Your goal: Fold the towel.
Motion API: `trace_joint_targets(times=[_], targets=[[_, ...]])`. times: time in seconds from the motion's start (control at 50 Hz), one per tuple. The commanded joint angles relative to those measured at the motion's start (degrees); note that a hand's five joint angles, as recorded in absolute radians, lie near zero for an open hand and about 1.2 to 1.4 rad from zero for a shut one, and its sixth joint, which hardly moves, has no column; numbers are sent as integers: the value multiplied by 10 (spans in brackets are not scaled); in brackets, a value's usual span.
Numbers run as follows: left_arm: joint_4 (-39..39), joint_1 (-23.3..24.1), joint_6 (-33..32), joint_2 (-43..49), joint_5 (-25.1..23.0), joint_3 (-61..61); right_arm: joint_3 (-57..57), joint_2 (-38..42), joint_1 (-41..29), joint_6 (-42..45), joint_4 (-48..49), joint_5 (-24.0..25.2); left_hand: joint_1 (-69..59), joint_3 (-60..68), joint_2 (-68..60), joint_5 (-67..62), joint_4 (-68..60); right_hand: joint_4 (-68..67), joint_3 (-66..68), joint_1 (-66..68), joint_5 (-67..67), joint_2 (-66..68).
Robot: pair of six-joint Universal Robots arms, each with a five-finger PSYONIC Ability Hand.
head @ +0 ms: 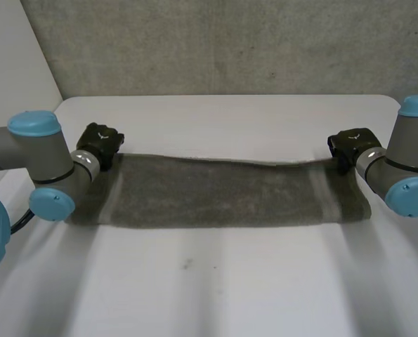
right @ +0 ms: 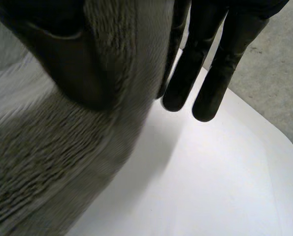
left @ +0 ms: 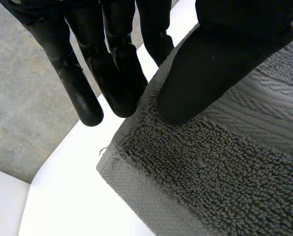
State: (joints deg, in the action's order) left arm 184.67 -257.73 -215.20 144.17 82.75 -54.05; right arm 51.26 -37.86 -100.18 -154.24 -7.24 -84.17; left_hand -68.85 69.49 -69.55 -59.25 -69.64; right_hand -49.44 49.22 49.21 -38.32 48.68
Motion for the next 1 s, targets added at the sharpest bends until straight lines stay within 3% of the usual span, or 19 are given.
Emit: trace_joint_targets(times=[0.02,0.26,0.36,0.44,0.62,0.76,0.86,1.0], targets=[[2,1,3,-4,0,-1,-15,4,0,-3,0,-11,588,-595,596,593,596,394,-392,-392,383,-387],[24,7,37,-80,1,-10,-24,-98,4,-68,2,-25,588,-595,596,593,596,394,-392,-392,383,-387],[23,9,95,-142,1,-54,5,-148,7,-72,0,-28,588,-595,596,593,596,394,-392,-392,383,-387],[24,8,178,-215,0,-123,60,-188,7,-65,-1,-23,588,-595,596,593,596,394,-392,-392,383,-387],[24,0,341,-326,1,-282,274,-282,7,-23,-9,6,588,-595,596,593,596,390,-388,-388,379,-383],[27,4,368,-346,5,-350,388,-300,7,-11,36,23,588,-595,596,593,596,383,-381,-381,372,-376],[44,8,370,-347,31,-382,462,-289,26,-7,152,30,588,-595,596,593,596,284,-282,-282,273,-277],[104,16,370,-352,71,-421,481,-263,40,24,211,37,588,-595,596,593,596,185,-183,-183,174,-178]])
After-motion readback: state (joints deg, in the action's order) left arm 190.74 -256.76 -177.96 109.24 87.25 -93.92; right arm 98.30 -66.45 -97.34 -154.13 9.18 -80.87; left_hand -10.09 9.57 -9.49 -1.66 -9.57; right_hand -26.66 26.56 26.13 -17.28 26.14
